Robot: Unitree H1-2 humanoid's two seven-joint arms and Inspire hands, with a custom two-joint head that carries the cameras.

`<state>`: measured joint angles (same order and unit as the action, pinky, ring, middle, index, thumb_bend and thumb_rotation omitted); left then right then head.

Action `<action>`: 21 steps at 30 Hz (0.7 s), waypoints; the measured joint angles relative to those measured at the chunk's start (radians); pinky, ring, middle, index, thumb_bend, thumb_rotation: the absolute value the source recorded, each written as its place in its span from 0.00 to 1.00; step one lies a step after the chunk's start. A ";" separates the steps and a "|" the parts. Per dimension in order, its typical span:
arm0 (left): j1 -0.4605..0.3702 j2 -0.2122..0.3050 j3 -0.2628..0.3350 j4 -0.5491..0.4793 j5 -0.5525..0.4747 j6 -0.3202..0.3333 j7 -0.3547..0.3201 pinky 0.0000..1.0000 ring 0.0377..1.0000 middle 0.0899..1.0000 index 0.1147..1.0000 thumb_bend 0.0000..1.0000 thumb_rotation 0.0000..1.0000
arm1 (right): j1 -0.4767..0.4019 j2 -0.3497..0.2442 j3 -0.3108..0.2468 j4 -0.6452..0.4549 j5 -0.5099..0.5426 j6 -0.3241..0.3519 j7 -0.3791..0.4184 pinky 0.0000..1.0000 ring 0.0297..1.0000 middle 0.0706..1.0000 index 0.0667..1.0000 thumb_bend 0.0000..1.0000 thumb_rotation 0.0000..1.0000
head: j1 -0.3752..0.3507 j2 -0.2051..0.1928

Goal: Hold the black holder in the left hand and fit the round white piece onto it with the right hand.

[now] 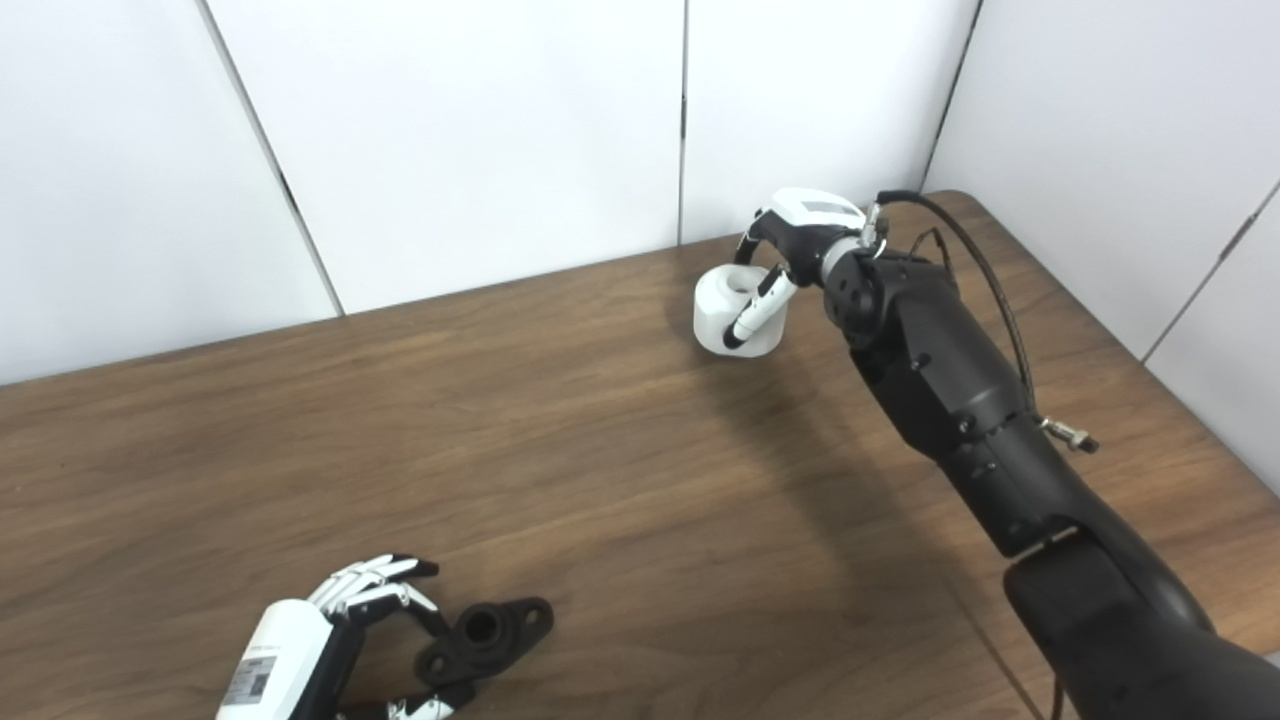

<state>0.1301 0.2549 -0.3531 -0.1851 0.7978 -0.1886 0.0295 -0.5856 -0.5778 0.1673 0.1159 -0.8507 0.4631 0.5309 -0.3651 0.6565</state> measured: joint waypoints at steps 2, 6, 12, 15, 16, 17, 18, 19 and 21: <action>0.000 0.000 0.000 0.000 0.000 0.000 0.000 0.82 0.82 0.76 0.42 0.52 0.04 | 0.000 0.000 -0.003 0.000 0.006 0.001 -0.015 0.95 1.00 0.92 0.57 0.88 0.24 | 0.002 0.000; 0.000 0.000 0.000 0.000 0.000 0.000 0.001 0.82 0.82 0.75 0.42 0.52 0.04 | 0.003 0.001 -0.010 0.000 0.030 -0.005 -0.055 0.95 0.97 0.87 0.46 0.54 0.15 | 0.003 0.002; 0.000 0.000 0.000 0.000 0.000 0.000 0.001 0.81 0.82 0.75 0.42 0.52 0.04 | 0.021 0.001 -0.012 0.001 0.053 -0.036 -0.131 0.93 0.95 0.84 0.45 0.52 0.14 | 0.006 0.005; 0.000 0.000 0.001 0.000 0.000 0.000 0.001 0.81 0.82 0.75 0.42 0.52 0.04 | 0.023 0.000 -0.010 0.001 0.055 -0.037 -0.138 0.93 0.95 0.84 0.45 0.52 0.14 | 0.009 0.003; 0.000 0.000 0.000 0.000 0.000 0.000 0.001 0.81 0.82 0.75 0.42 0.52 0.04 | 0.023 0.000 -0.010 0.001 0.056 -0.037 -0.140 0.93 0.95 0.83 0.45 0.52 0.14 | 0.009 0.003; 0.000 -0.001 0.000 0.000 0.000 0.000 0.001 0.81 0.82 0.75 0.42 0.52 0.04 | 0.023 0.000 -0.010 0.001 0.056 -0.037 -0.142 0.93 0.95 0.83 0.45 0.52 0.14 | 0.011 0.003; -0.001 -0.001 0.000 0.000 0.000 0.000 0.001 0.81 0.82 0.76 0.42 0.52 0.04 | 0.023 0.000 -0.009 0.001 0.056 -0.037 -0.143 0.93 0.95 0.83 0.45 0.52 0.14 | 0.011 0.003; -0.001 -0.001 0.000 0.000 0.000 0.000 0.001 0.82 0.82 0.76 0.42 0.52 0.04 | 0.023 0.000 -0.008 0.001 0.056 -0.038 -0.143 0.93 0.95 0.83 0.45 0.52 0.14 | 0.012 0.002; -0.001 -0.002 0.000 0.000 0.001 0.000 0.001 0.81 0.82 0.75 0.42 0.52 0.04 | 0.023 -0.001 -0.007 0.003 0.057 -0.038 -0.144 0.94 0.95 0.84 0.45 0.52 0.14 | 0.014 0.002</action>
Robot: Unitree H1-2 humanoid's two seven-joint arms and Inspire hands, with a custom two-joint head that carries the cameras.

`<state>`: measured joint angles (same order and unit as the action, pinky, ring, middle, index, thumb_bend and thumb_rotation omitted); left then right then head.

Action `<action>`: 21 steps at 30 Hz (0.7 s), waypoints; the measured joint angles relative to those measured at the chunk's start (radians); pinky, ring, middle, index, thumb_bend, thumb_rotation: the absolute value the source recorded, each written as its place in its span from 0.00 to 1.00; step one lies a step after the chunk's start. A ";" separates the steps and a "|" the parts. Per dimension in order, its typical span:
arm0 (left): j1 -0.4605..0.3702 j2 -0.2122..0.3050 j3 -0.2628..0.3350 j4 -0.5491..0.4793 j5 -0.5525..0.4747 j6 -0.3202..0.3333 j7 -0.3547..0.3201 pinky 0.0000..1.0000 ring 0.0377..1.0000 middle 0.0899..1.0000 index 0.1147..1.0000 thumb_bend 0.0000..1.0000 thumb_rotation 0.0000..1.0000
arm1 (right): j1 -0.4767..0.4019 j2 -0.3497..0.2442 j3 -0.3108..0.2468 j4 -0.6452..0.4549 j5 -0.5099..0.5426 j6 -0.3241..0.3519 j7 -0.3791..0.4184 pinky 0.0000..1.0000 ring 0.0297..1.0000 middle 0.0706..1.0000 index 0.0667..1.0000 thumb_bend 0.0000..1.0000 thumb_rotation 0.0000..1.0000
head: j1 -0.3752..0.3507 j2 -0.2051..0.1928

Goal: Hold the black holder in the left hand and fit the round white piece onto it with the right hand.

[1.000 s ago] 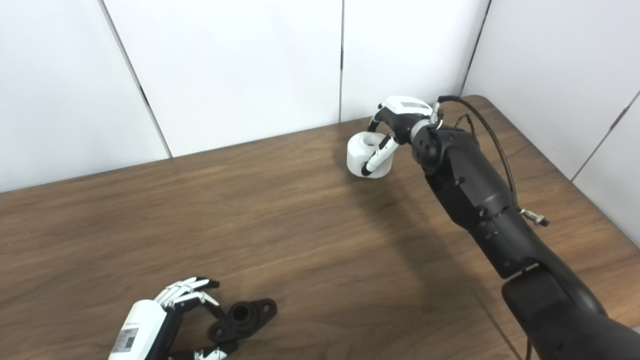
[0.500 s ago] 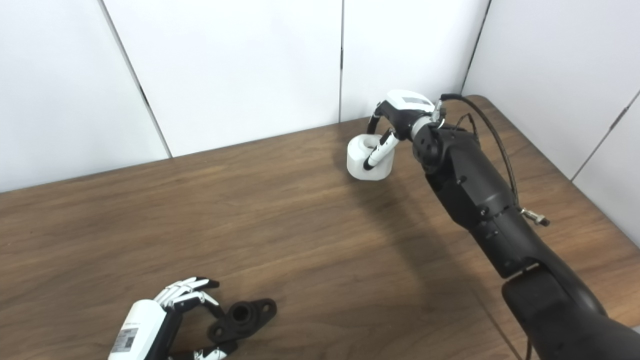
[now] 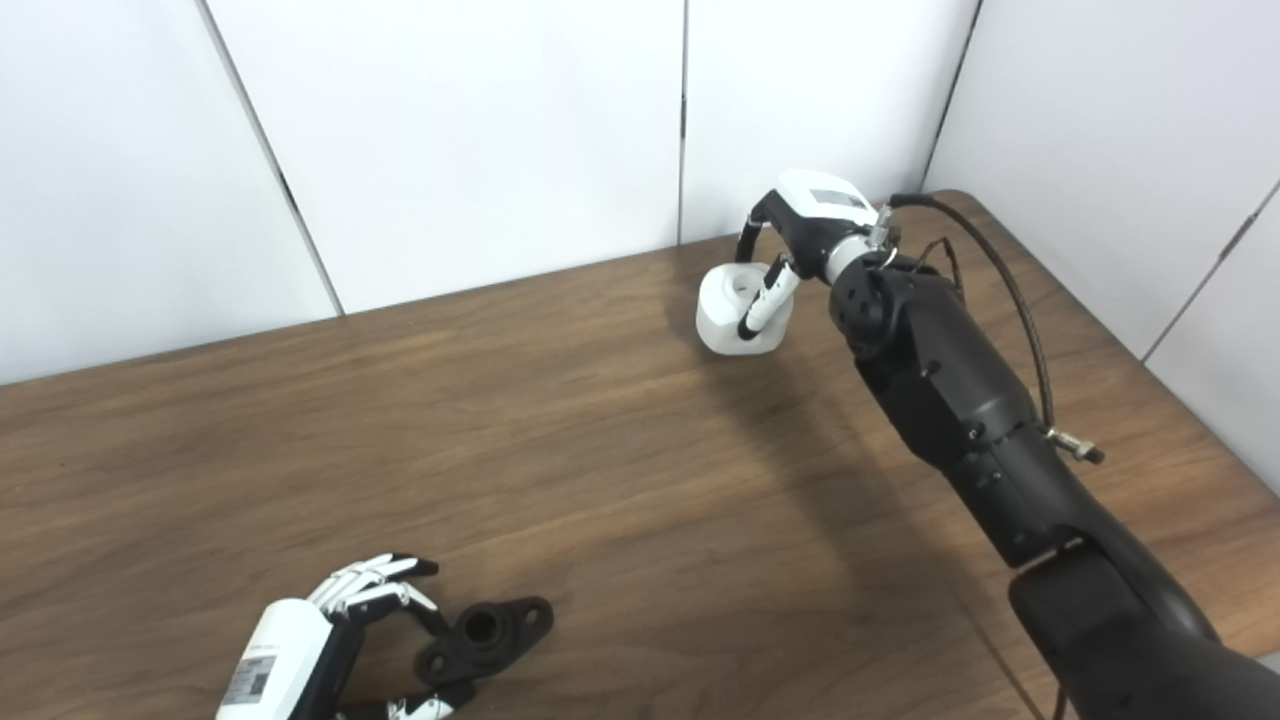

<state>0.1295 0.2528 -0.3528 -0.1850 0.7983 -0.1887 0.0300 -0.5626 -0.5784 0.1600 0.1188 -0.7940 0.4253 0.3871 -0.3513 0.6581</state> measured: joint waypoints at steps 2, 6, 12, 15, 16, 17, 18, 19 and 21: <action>0.000 -0.001 0.000 0.000 0.001 0.000 0.000 0.81 0.82 0.75 0.42 0.52 0.04 | 0.000 0.000 0.000 0.001 0.001 0.000 -0.001 0.94 0.95 0.84 0.45 0.52 0.14 | 0.005 0.000; -0.001 -0.005 0.000 0.002 0.008 0.000 0.002 0.81 0.82 0.75 0.42 0.52 0.04 | 0.002 -0.004 0.000 -0.002 0.003 -0.001 -0.005 0.95 0.94 0.83 0.45 0.52 0.14 | 0.015 0.000; -0.001 -0.010 -0.002 0.003 0.013 0.000 0.006 0.81 0.82 0.75 0.42 0.52 0.04 | 0.025 -0.038 0.003 -0.118 0.012 -0.005 0.025 0.98 0.95 0.81 0.45 0.52 0.14 | 0.048 0.003; -0.004 -0.012 -0.006 0.008 0.018 -0.001 0.012 0.80 0.81 0.75 0.42 0.52 0.04 | 0.029 -0.058 0.005 -0.211 0.020 -0.002 0.067 0.99 0.95 0.81 0.45 0.52 0.14 | 0.055 0.003; -0.004 -0.013 -0.007 0.009 0.021 -0.001 0.013 0.80 0.81 0.75 0.42 0.52 0.04 | 0.029 -0.062 0.004 -0.246 0.021 0.001 0.085 0.99 0.95 0.80 0.45 0.52 0.14 | 0.060 0.005; -0.004 -0.014 -0.007 0.009 0.022 -0.001 0.014 0.80 0.81 0.75 0.42 0.52 0.04 | 0.029 -0.064 0.005 -0.272 0.022 0.001 0.095 0.99 0.95 0.80 0.45 0.52 0.14 | 0.066 0.005; -0.005 -0.015 -0.008 0.010 0.024 0.000 0.014 0.81 0.81 0.75 0.42 0.52 0.04 | 0.028 -0.064 0.004 -0.299 0.022 0.002 0.108 1.00 0.95 0.80 0.45 0.52 0.14 | 0.069 0.005; -0.007 -0.016 -0.009 0.010 0.027 0.000 0.014 0.81 0.82 0.75 0.42 0.52 0.04 | 0.029 -0.065 0.004 -0.319 0.022 0.004 0.124 1.00 0.95 0.80 0.45 0.52 0.14 | 0.074 0.005; -0.007 -0.020 -0.010 0.011 0.032 0.002 0.013 0.81 0.82 0.76 0.42 0.52 0.04 | 0.033 -0.066 0.006 -0.380 0.021 0.013 0.161 0.99 0.94 0.79 0.45 0.52 0.14 | 0.093 0.008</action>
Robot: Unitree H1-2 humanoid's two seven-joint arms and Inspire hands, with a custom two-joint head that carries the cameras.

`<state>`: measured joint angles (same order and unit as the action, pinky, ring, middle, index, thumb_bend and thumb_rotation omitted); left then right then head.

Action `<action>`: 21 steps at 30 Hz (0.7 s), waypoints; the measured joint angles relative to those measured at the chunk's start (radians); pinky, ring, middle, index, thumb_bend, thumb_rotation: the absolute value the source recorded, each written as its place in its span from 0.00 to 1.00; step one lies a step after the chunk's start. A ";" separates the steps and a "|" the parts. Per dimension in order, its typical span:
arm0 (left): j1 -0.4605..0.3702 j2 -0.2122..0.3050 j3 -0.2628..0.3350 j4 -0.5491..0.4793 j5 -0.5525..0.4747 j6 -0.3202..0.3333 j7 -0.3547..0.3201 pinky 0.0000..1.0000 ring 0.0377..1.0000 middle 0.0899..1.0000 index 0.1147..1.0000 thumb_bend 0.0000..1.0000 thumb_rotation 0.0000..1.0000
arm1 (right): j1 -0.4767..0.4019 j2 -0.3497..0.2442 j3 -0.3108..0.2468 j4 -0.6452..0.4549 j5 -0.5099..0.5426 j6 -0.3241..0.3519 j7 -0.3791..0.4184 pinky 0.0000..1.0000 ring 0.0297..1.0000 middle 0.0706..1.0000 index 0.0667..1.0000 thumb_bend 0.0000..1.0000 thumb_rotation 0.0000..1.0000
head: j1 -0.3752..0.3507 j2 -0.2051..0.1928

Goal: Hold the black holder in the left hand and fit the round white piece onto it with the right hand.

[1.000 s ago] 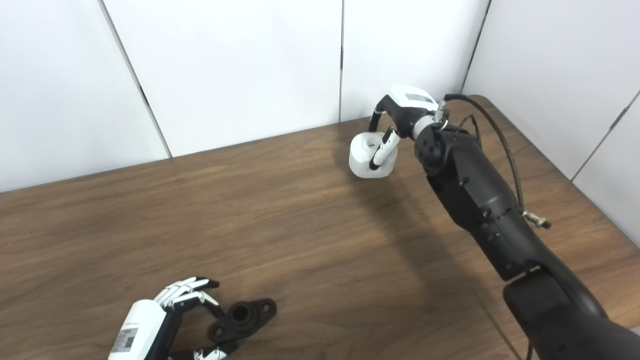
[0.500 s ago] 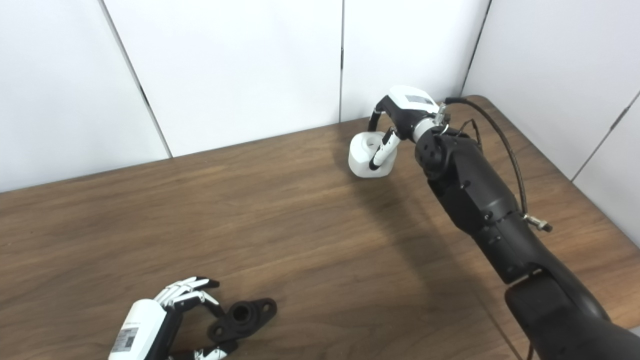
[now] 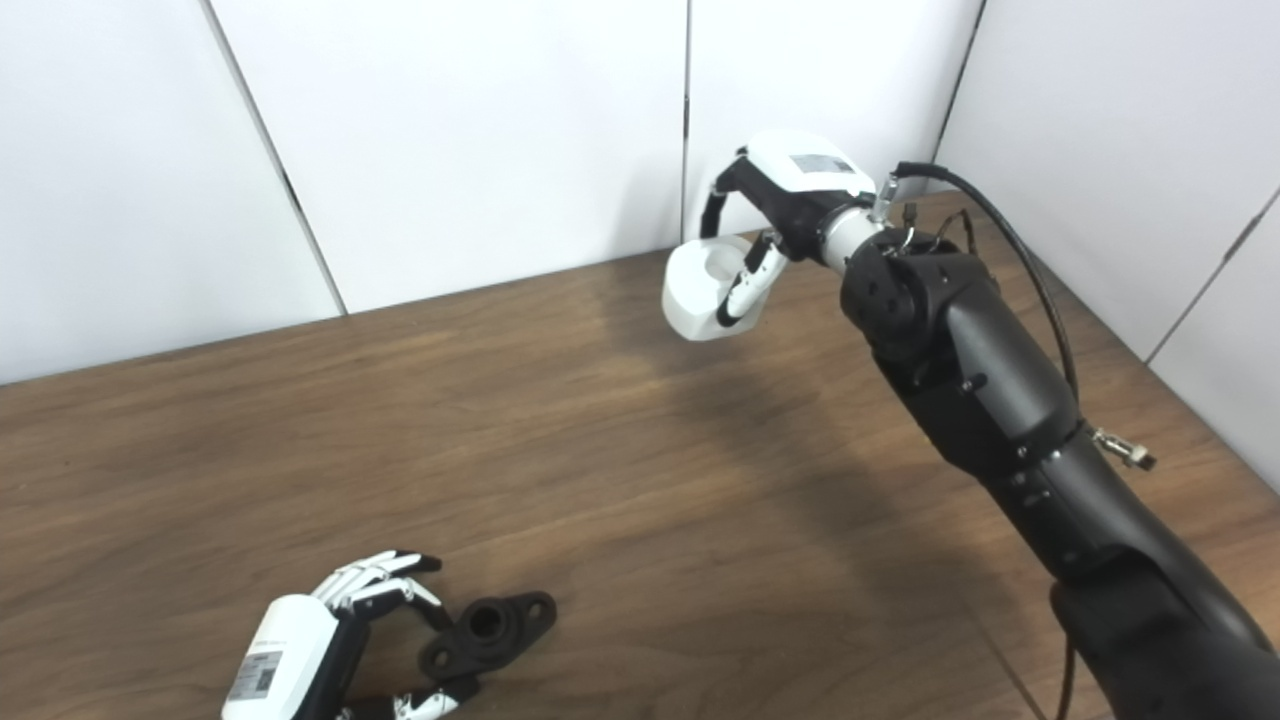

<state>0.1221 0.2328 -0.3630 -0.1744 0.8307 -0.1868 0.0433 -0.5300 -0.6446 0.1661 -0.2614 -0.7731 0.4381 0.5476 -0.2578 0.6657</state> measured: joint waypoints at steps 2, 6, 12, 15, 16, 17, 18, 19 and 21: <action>-0.001 -0.003 -0.002 0.000 0.004 0.006 0.000 0.82 0.82 0.76 0.42 0.52 0.04 | 0.000 -0.002 0.004 -0.063 0.000 0.005 0.043 0.97 0.94 0.79 0.45 0.52 0.14 | 0.017 0.003; -0.003 -0.020 -0.008 0.000 0.020 0.024 -0.001 0.83 0.83 0.76 0.42 0.52 0.04 | -0.002 -0.003 0.000 -0.187 -0.004 0.023 0.149 0.99 0.93 0.78 0.45 0.52 0.14 | 0.040 0.011; -0.005 -0.039 -0.021 0.002 0.030 0.058 -0.002 0.86 0.84 0.77 0.42 0.52 0.04 | -0.023 0.002 -0.054 -0.385 0.002 0.027 0.375 0.87 0.88 0.75 0.45 0.52 0.14 | 0.127 0.046; -0.007 -0.057 -0.030 0.002 0.040 0.080 -0.003 0.86 0.85 0.77 0.42 0.52 0.05 | -0.049 0.030 -0.093 -0.435 0.007 0.027 0.492 0.86 0.88 0.75 0.45 0.52 0.14 | 0.164 0.066; -0.007 -0.063 -0.034 0.002 0.044 0.087 -0.003 0.86 0.85 0.78 0.42 0.52 0.05 | -0.057 0.045 -0.108 -0.449 0.006 0.027 0.530 0.87 0.88 0.75 0.45 0.52 0.14 | 0.175 0.071; -0.008 -0.066 -0.038 0.002 0.050 0.093 -0.001 0.86 0.85 0.78 0.42 0.52 0.05 | -0.065 0.057 -0.117 -0.466 0.004 0.027 0.571 0.87 0.87 0.75 0.45 0.52 0.14 | 0.175 0.071; -0.009 -0.070 -0.041 0.002 0.054 0.096 0.001 0.87 0.85 0.78 0.42 0.52 0.05 | -0.072 0.074 -0.124 -0.483 0.004 0.027 0.600 0.87 0.87 0.75 0.45 0.52 0.14 | 0.183 0.075; -0.011 -0.073 -0.045 0.004 0.056 0.098 0.001 0.87 0.86 0.78 0.42 0.52 0.05 | -0.078 0.089 -0.128 -0.505 0.004 0.027 0.610 0.87 0.87 0.75 0.45 0.52 0.14 | 0.190 0.081; -0.017 -0.076 -0.052 0.008 0.057 0.100 0.001 0.88 0.86 0.78 0.42 0.52 0.05 | -0.092 0.120 -0.141 -0.539 0.005 0.026 0.613 0.88 0.87 0.76 0.45 0.52 0.14 | 0.199 0.095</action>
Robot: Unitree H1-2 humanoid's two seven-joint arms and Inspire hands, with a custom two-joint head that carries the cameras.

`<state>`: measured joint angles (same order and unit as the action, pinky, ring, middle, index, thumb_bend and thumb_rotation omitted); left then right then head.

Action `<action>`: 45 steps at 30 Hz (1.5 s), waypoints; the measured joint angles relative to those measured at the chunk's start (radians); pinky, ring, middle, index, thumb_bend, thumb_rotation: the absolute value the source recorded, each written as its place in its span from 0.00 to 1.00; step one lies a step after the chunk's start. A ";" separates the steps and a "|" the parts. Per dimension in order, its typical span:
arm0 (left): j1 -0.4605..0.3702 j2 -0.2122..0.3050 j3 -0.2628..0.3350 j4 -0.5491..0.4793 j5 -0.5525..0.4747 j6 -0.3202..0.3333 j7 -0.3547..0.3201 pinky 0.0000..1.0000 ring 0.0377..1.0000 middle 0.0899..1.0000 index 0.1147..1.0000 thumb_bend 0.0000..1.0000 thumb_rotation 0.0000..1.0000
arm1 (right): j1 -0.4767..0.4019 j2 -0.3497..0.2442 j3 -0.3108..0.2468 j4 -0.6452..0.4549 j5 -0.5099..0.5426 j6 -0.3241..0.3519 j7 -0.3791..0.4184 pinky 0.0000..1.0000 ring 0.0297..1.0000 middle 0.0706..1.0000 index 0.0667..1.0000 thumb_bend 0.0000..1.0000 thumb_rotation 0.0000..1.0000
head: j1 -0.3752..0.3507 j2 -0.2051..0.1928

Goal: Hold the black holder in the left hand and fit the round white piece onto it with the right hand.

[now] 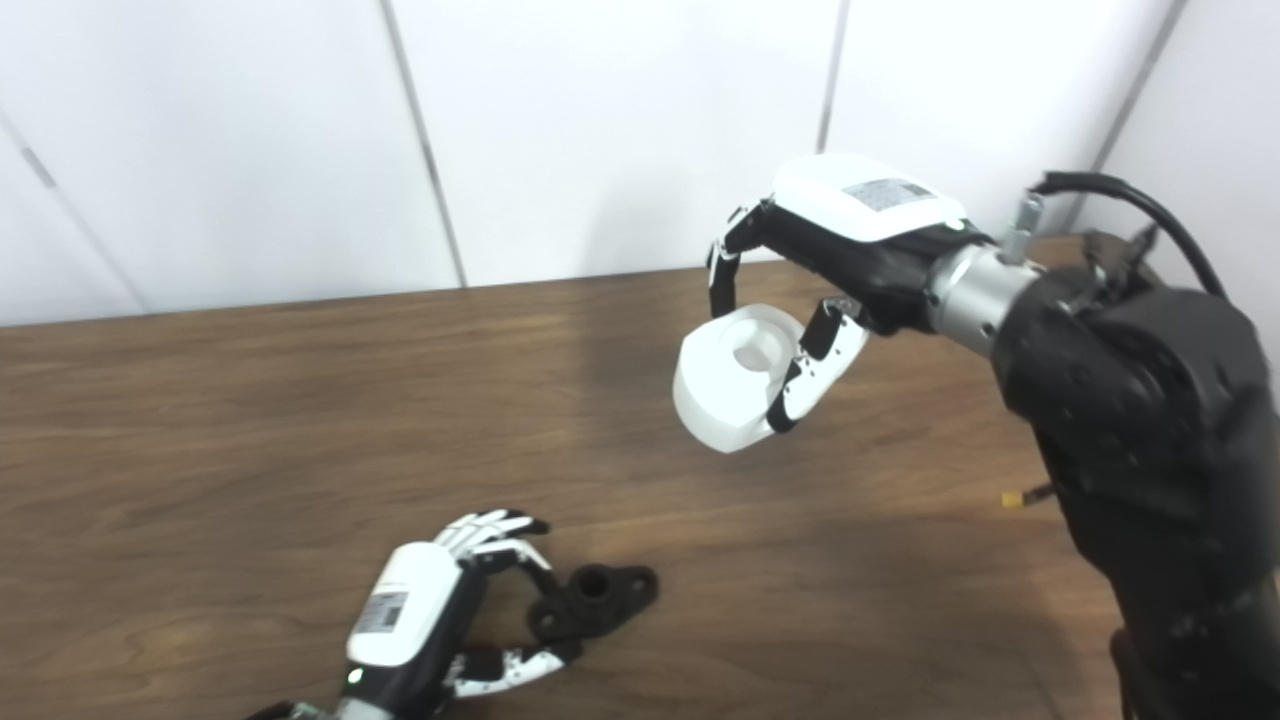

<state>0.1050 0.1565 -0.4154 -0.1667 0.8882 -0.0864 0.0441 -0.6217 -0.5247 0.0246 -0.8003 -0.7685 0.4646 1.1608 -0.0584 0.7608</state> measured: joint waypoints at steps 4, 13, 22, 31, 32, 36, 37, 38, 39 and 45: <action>-0.006 -0.005 -0.010 0.002 0.006 0.010 -0.001 0.87 0.86 0.78 0.42 0.52 0.05 | -0.012 0.041 -0.016 -0.033 0.009 0.000 0.001 0.89 0.87 0.76 0.44 0.52 0.13 | 0.008 0.015; -0.013 -0.010 -0.024 0.002 0.007 0.036 0.000 0.88 0.87 0.79 0.42 0.52 0.04 | 0.018 0.090 -0.011 -0.100 -0.001 0.000 0.001 0.97 0.89 0.77 0.45 0.52 0.13 | -0.004 0.055; -0.016 -0.007 -0.026 -0.006 0.006 0.044 -0.013 0.87 0.86 0.78 0.42 0.52 0.05 | 0.036 0.090 0.051 -0.118 -0.013 0.000 0.001 1.00 0.91 0.78 0.45 0.52 0.13 | -0.028 0.089; -0.016 -0.003 -0.027 -0.018 0.005 0.059 -0.026 0.88 0.86 0.78 0.42 0.52 0.05 | 0.087 0.123 0.093 -0.112 -0.044 0.000 0.001 1.00 0.91 0.79 0.45 0.52 0.13 | -0.038 0.101; -0.017 -0.003 -0.028 -0.018 0.005 0.061 -0.027 0.88 0.86 0.78 0.42 0.52 0.05 | 0.088 0.125 0.099 -0.109 -0.047 0.000 0.001 1.00 0.92 0.79 0.45 0.52 0.13 | -0.038 0.101; -0.018 -0.003 -0.030 -0.020 0.005 0.064 -0.029 0.88 0.86 0.78 0.42 0.52 0.05 | 0.101 0.125 0.113 -0.094 -0.054 0.000 0.001 1.00 0.91 0.78 0.45 0.52 0.13 | -0.041 0.107; -0.018 -0.002 -0.030 -0.021 0.005 0.065 -0.029 0.88 0.86 0.78 0.42 0.52 0.05 | 0.105 0.125 0.117 -0.093 -0.057 0.000 0.001 1.00 0.91 0.78 0.45 0.52 0.14 | -0.041 0.107; -0.018 -0.002 -0.030 -0.021 0.005 0.066 -0.030 0.88 0.86 0.78 0.42 0.52 0.05 | 0.110 0.125 0.122 -0.091 -0.059 0.000 0.001 1.00 0.91 0.78 0.45 0.52 0.14 | -0.041 0.107; -0.018 -0.001 -0.030 -0.022 0.005 0.067 -0.030 0.88 0.86 0.78 0.42 0.52 0.05 | 0.113 0.125 0.128 -0.088 -0.063 0.000 0.001 1.00 0.91 0.78 0.45 0.52 0.14 | -0.044 0.111; -0.019 -0.001 -0.031 -0.031 0.005 0.075 -0.045 0.88 0.86 0.78 0.42 0.52 0.05 | 0.128 0.125 0.161 -0.066 -0.076 0.000 0.001 1.00 0.90 0.77 0.45 0.52 0.14 | -0.043 0.111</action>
<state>0.0859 0.1553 -0.4467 -0.1973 0.8934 -0.0117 -0.0012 -0.4937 -0.4000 0.1853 -0.8664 -0.8442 0.4644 1.1622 -0.1012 0.8713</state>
